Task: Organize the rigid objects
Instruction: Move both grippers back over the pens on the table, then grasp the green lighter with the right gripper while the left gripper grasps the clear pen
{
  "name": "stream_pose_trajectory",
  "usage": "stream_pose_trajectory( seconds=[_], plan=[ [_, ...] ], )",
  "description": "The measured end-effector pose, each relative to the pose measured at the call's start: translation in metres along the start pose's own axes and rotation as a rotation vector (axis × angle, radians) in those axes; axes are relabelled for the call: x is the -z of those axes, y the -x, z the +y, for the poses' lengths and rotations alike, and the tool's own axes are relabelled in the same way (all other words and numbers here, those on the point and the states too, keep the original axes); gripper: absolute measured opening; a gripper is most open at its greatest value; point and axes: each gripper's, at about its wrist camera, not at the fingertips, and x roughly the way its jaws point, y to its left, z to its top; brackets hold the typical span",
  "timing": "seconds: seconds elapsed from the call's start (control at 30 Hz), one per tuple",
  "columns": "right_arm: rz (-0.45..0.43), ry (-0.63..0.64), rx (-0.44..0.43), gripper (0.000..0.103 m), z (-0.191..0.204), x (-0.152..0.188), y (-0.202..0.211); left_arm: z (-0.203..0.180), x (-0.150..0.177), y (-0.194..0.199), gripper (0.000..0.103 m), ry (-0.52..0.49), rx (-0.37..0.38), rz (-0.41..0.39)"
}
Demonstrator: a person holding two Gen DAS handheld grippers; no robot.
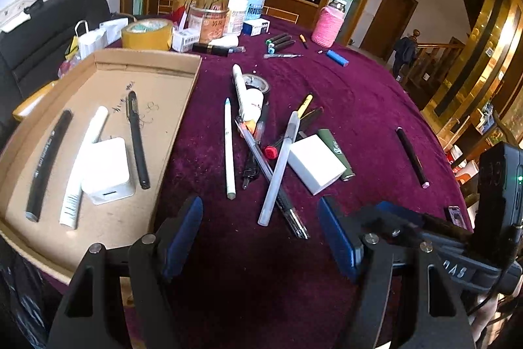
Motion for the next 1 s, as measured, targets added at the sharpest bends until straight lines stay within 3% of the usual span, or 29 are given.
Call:
stream_pose_trajectory(
  seconds=[0.13, 0.23, 0.33, 0.57, 0.67, 0.83, 0.93, 0.97, 1.0],
  plan=[
    [0.004, -0.020, 0.025, 0.060, -0.014, -0.011, -0.003, 0.000, -0.005, -0.012, 0.071, -0.005, -0.003, 0.004],
    [0.017, -0.035, 0.034, 0.049, -0.023, -0.025, -0.011, -0.005, -0.008, -0.024, 0.054, -0.034, -0.004, 0.044],
    [0.043, -0.042, 0.025, 0.047, -0.025, -0.042, -0.025, -0.008, -0.011, -0.029, 0.054, -0.051, -0.002, 0.040],
    [0.102, -0.023, 0.128, 0.040, -0.019, -0.081, -0.061, -0.020, -0.021, -0.043, 0.054, -0.120, -0.004, 0.044],
    [0.129, -0.004, 0.171, 0.035, -0.020, -0.080, -0.075, -0.026, -0.025, -0.051, 0.054, -0.148, 0.001, 0.053],
    [0.089, 0.044, 0.227, 0.026, -0.016, -0.073, -0.074, -0.033, -0.024, -0.066, 0.053, -0.178, -0.003, 0.084],
    [0.045, 0.056, 0.222, 0.022, -0.018, -0.069, -0.072, -0.033, -0.022, -0.073, 0.032, -0.183, -0.034, 0.097],
    [0.039, 0.055, 0.219, 0.022, -0.019, -0.069, -0.072, -0.031, -0.022, -0.073, 0.020, -0.176, -0.039, 0.097],
    [0.034, 0.053, 0.217, 0.022, -0.019, -0.069, -0.072, -0.030, -0.022, -0.074, 0.019, -0.164, -0.034, 0.101]
  ],
)
